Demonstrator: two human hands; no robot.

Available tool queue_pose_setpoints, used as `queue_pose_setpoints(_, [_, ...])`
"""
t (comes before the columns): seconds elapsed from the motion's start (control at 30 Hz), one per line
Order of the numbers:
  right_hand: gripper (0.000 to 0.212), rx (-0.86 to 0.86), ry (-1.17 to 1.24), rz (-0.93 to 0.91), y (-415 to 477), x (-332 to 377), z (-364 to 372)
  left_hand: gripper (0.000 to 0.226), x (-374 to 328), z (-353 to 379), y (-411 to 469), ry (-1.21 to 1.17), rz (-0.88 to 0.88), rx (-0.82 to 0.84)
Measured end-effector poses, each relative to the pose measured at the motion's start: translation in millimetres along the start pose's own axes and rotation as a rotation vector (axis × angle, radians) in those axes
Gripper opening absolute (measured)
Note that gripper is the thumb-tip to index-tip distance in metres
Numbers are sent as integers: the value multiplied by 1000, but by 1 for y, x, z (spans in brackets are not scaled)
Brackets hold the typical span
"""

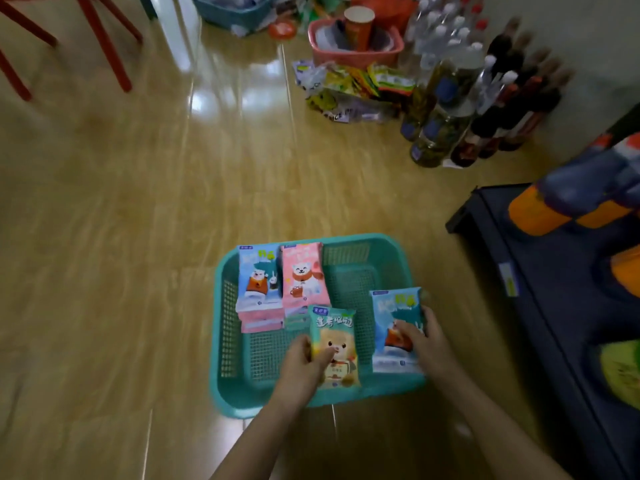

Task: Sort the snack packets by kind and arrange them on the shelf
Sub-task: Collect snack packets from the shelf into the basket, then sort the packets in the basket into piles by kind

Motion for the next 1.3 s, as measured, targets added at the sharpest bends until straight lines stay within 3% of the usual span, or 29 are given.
queue_pose_setpoints(0.3, [15, 52, -111, 22, 77, -73, 10, 12, 55, 8, 66, 131, 12, 131])
queue_pose_setpoints(0.57, [45, 87, -319, 274, 78, -91, 16, 30, 77, 3, 90, 140, -166, 30])
queue_pose_setpoints(0.77, [54, 104, -417, 279, 83, -98, 22, 26, 87, -16, 113, 555, -154, 119])
queue_pose_setpoints(0.83, [47, 91, -525, 267, 84, -97, 23, 26, 87, -19, 118, 700, -128, 103])
queue_pose_setpoints(0.97, [38, -8, -1015, 204, 79, -98, 28, 36, 86, -20, 117, 941, -67, -64])
queue_pose_setpoints(1.07, [28, 20, -1236, 210, 76, -87, 29, 35, 76, -20, 105, 1128, -58, -50])
queue_pose_setpoints(1.17, [26, 49, -1171, 149, 76, -54, 25, 30, 46, -27, 81, 1212, 19, 70])
queue_pose_setpoints(1.23, [31, -22, -994, -58, 74, -22, 32, 28, 19, -43, 61, 1040, 57, 151])
queue_pose_setpoints(1.3, [32, -60, -789, -274, 72, 9, 52, 31, -10, -64, 44, 862, 174, 43])
Point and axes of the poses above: each hand's wrist, its own y-axis towards the middle knuckle, its own z-axis out of the palm, x = y × z, the point moved 2 cm from there along y, towards the middle knuckle, and after that the axes turned 6 degrees about x, right-handed, at the moved point
